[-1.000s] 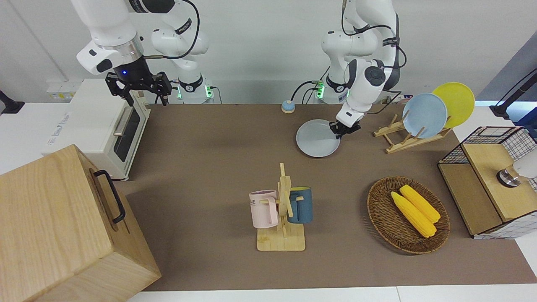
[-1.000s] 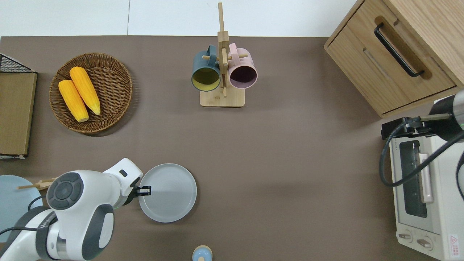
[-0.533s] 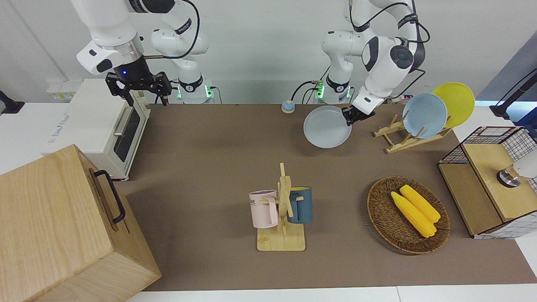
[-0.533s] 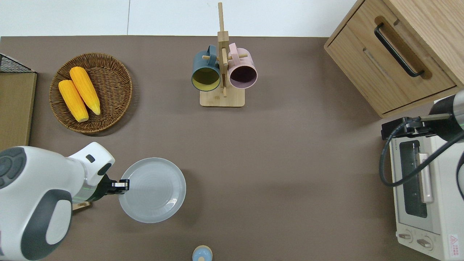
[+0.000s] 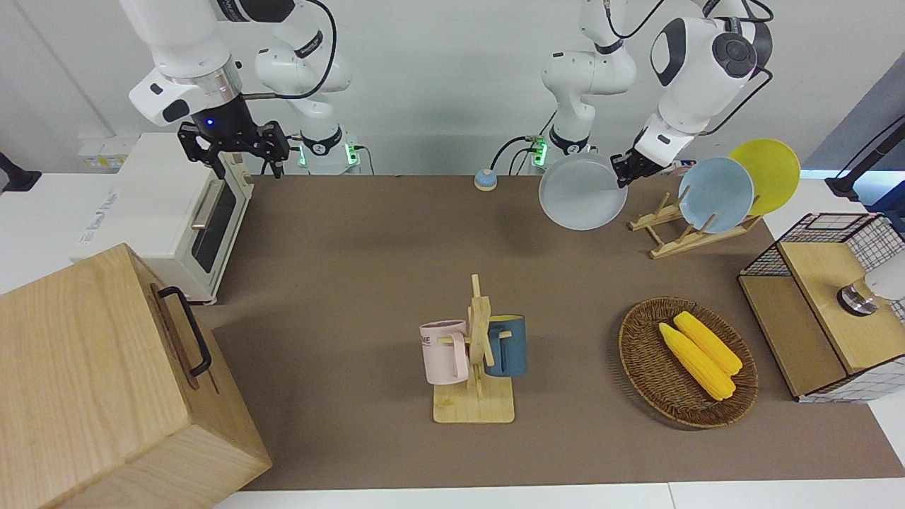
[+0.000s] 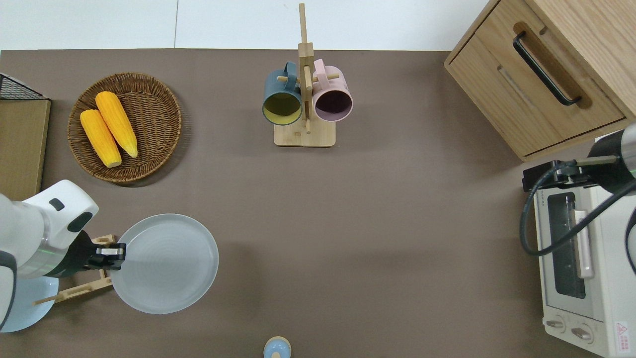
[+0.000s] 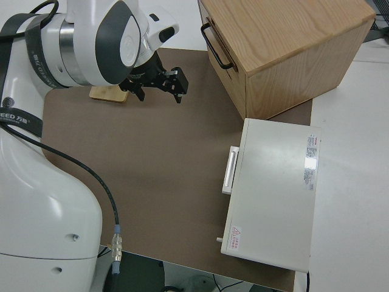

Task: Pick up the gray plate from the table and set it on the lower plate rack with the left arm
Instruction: 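Lift the gray plate and carry it toward the wooden rack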

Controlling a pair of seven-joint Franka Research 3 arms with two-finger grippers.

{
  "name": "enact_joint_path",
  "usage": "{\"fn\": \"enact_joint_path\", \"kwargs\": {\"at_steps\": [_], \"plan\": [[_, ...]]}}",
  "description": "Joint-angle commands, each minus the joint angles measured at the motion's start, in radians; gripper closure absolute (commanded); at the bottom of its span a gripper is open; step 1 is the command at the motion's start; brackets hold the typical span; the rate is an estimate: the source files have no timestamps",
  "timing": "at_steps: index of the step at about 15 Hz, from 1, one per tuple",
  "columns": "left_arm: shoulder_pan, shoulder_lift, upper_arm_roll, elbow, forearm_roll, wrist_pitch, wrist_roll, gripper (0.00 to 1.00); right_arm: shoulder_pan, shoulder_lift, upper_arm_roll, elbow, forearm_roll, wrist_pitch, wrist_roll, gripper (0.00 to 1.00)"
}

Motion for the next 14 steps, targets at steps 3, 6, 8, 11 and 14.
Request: {"fn": "enact_joint_path", "kwargs": {"at_steps": [3,6,8,11,14], "plan": [[-0.005,0.013,-0.013,0.076,0.229,-0.127,-0.012,1.0,0.007,0.0,-0.006,0.006,0.003,-0.001,0.004,0.017],[-0.007,0.012,-0.017,0.104,0.311,-0.178,-0.032,1.0,0.007,0.0,-0.006,0.006,0.003,-0.002,0.004,0.017],[-0.014,0.007,-0.02,0.109,0.389,-0.213,-0.042,1.0,0.007,0.0,-0.006,0.006,0.003,-0.001,0.004,0.017],[-0.016,-0.004,-0.058,0.107,0.486,-0.252,-0.078,1.0,0.007,0.0,-0.006,0.006,0.003,-0.001,0.004,0.017],[-0.016,0.004,-0.099,0.101,0.591,-0.304,-0.136,1.0,0.007,0.0,-0.006,0.006,0.003,-0.001,0.004,0.017]]}}
